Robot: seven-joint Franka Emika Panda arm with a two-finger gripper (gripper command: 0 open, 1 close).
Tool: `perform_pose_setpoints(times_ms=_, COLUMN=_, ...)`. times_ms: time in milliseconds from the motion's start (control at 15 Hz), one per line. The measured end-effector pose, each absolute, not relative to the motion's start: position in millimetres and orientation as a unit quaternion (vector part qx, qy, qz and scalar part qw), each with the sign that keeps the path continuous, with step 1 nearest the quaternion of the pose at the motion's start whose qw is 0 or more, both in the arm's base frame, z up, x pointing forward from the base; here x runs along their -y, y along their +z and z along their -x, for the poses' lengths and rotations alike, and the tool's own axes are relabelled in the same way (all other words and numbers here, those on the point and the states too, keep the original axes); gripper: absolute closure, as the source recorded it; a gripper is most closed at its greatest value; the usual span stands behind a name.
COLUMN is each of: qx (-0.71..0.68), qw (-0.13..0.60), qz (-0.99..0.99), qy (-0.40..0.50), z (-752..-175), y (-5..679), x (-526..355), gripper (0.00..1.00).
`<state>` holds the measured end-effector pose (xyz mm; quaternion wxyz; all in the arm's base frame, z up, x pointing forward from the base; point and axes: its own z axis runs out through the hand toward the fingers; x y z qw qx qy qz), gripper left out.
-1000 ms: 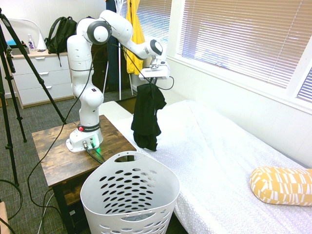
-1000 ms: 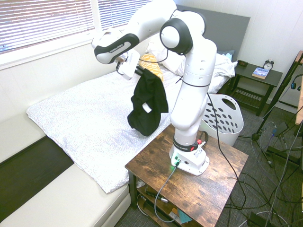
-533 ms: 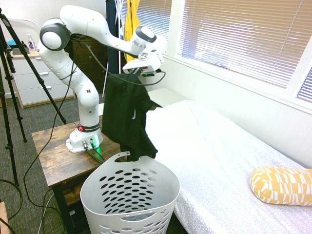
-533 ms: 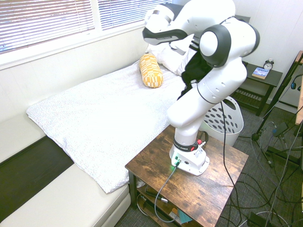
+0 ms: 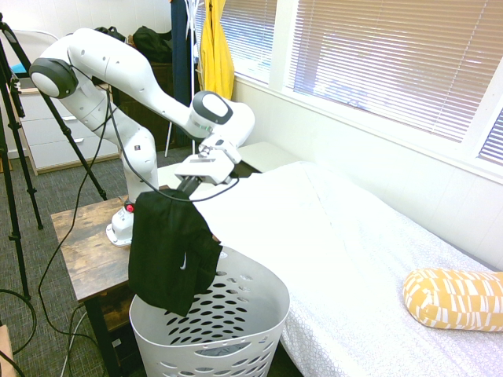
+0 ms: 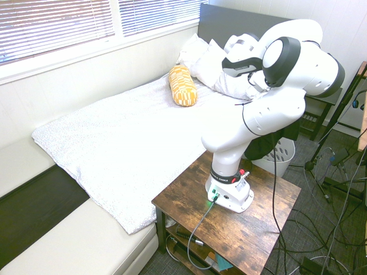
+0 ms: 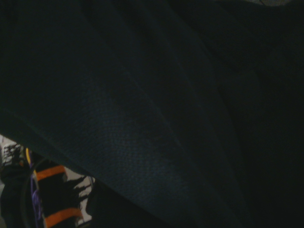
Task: Put my clothes in the laundry bag
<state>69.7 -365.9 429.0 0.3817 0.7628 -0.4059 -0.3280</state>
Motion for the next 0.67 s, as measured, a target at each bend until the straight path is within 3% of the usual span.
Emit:
perform_pose_setpoints(times_ms=467, qx=0.457, qw=0.422, qz=-0.753, qy=-0.217, z=-71, y=314, x=398, gripper=1.00)
perform_pose_setpoints(times_ms=533, qx=0.466, qw=0.425, qz=-0.751, qy=-0.195, z=-74, y=298, x=398, gripper=0.00)
perform_pose_setpoints(times_ms=667, qx=0.483, qw=0.428, qz=-0.746, qy=-0.165, z=-82, y=274, x=398, gripper=0.00)
